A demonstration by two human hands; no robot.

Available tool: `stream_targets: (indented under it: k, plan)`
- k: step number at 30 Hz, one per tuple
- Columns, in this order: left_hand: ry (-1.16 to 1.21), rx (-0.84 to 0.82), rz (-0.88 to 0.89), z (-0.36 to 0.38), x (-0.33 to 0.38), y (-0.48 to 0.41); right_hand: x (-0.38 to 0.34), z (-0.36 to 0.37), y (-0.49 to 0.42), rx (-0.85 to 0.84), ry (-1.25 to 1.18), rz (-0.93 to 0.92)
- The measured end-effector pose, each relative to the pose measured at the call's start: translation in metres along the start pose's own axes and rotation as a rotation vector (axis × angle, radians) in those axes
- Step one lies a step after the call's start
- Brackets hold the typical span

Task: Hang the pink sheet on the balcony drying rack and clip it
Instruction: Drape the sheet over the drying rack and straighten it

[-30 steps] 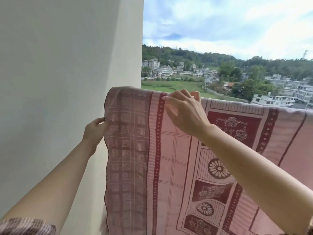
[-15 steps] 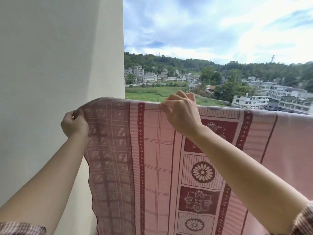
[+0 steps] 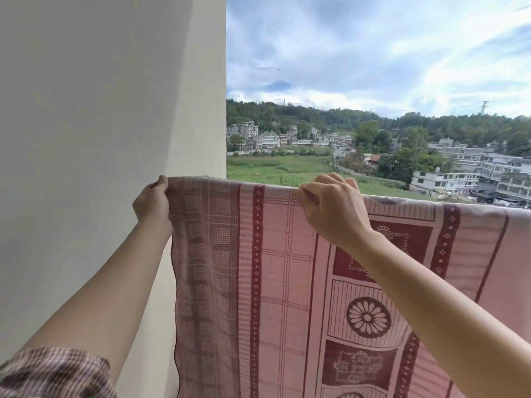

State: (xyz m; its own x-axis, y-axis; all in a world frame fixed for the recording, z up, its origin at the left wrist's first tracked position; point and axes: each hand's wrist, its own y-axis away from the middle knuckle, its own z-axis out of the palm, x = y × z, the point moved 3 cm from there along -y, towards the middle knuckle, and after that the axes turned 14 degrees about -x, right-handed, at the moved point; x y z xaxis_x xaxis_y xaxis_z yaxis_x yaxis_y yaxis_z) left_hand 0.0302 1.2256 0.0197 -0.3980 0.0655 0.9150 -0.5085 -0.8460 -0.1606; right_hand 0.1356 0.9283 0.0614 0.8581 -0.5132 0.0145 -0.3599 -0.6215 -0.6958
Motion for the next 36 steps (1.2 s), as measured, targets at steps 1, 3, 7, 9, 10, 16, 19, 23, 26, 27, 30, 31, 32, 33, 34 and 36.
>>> stream_targets:
  k: [1,3,7,9,10,16,19,23,26,27,30,31,32,33,34,36]
  plan:
    - [0.035,0.009,-0.003,0.001,-0.001,0.002,0.001,0.0,0.001,0.005,0.012,0.002]
    - [0.008,0.07,0.019,-0.001,-0.001,0.004,0.002,0.0,0.003,0.006,0.054,0.007]
    - [-0.347,0.262,0.195,-0.009,0.012,0.011,0.002,0.002,0.007,-0.031,0.125,-0.008]
    - [-0.539,0.224,0.399,0.005,0.023,0.025,0.007,-0.001,0.01,-0.033,0.155,-0.006]
    - [-0.627,0.166,0.515,0.017,0.027,0.035,0.01,-0.003,0.012,-0.035,0.167,0.002]
    - [-0.89,-0.38,0.933,0.127,0.029,0.103,0.044,-0.029,0.038,-0.052,0.233,0.13]
    - [-0.955,-0.588,0.973,0.187,0.022,0.147,0.075,-0.055,0.062,-0.029,0.235,0.235]
    - [-1.054,-0.699,0.965,0.252,0.004,0.215,0.127,-0.097,0.121,-0.048,0.243,0.343]
    - [-1.069,-0.801,0.976,0.297,-0.014,0.27,0.167,-0.131,0.175,-0.085,0.267,0.414]
    - [-1.073,-0.833,0.967,0.312,-0.021,0.289,0.18,-0.144,0.193,-0.1,0.275,0.447]
    - [-1.082,-0.899,0.953,0.357,-0.046,0.358,0.217,-0.185,0.259,-0.149,0.273,0.56]
    - [-1.074,-0.92,0.952,0.372,-0.055,0.384,0.231,-0.2,0.284,-0.17,0.266,0.596]
    - [-1.058,-0.944,0.95,0.388,-0.065,0.409,0.244,-0.213,0.31,-0.193,0.261,0.629]
    - [-1.043,-0.975,0.945,0.403,-0.075,0.433,0.257,-0.227,0.334,-0.215,0.259,0.659]
    - [-1.031,-1.012,0.931,0.418,-0.087,0.458,0.27,-0.24,0.36,-0.239,0.262,0.692]
    - [-1.01,-1.098,0.88,0.449,-0.108,0.508,0.297,-0.269,0.408,-0.277,0.266,0.775]
